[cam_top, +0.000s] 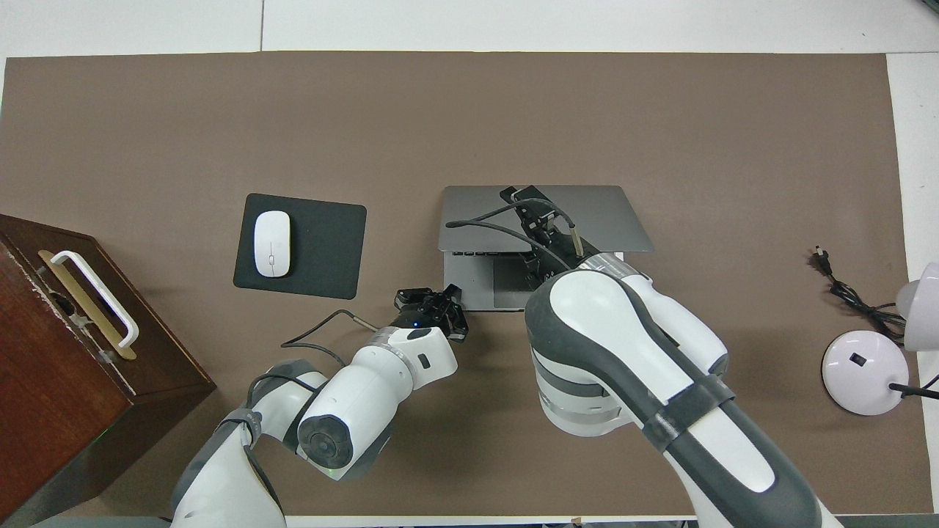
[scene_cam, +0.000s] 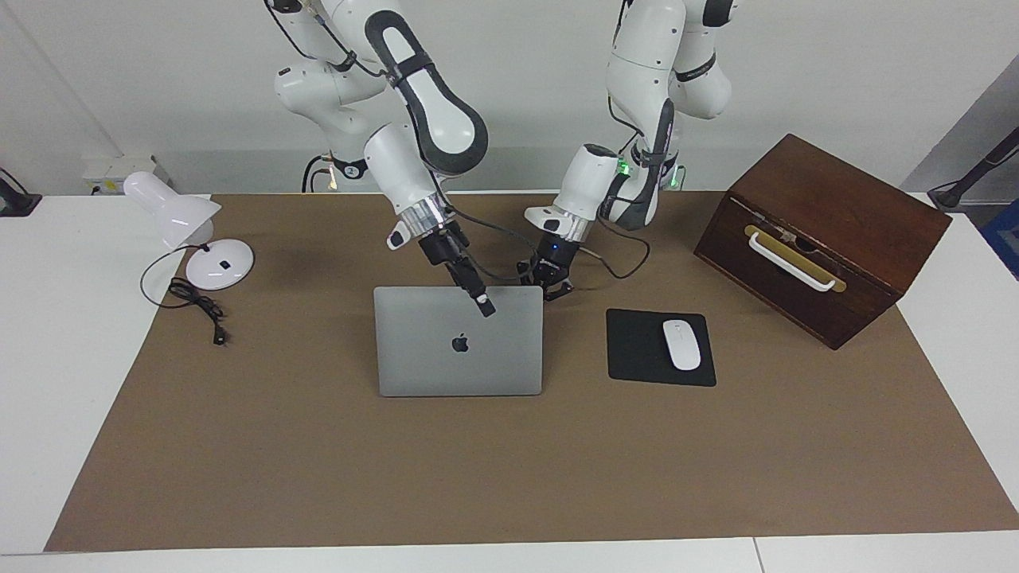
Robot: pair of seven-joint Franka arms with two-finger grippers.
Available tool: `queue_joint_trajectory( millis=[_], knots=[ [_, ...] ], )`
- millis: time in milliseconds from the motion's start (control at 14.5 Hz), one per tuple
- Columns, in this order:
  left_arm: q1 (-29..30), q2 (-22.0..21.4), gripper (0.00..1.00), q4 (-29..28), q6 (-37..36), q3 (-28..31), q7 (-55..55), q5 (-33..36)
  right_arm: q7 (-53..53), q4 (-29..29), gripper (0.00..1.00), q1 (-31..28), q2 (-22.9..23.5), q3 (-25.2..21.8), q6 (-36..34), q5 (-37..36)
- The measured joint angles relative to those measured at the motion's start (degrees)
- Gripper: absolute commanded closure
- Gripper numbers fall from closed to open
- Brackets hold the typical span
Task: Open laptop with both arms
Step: 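Lift the laptop lid upward with the right gripper while left holds base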
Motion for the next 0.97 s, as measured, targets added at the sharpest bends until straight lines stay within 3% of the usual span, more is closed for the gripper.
queue_joint_trajectory(
  millis=[553,968],
  knots=[
    [0.0,0.0,1.00,0.0,0.1,0.0,0.0,0.0,-0.5,8.6,0.00,-1.6,2.4,-0.1,0.0,-1.2],
    [0.0,0.1,1.00,0.0,0.1,0.0,0.0,0.0,-0.5,11.8,0.00,-3.4,2.6,-0.1,-1.8,-3.4]
  ],
)
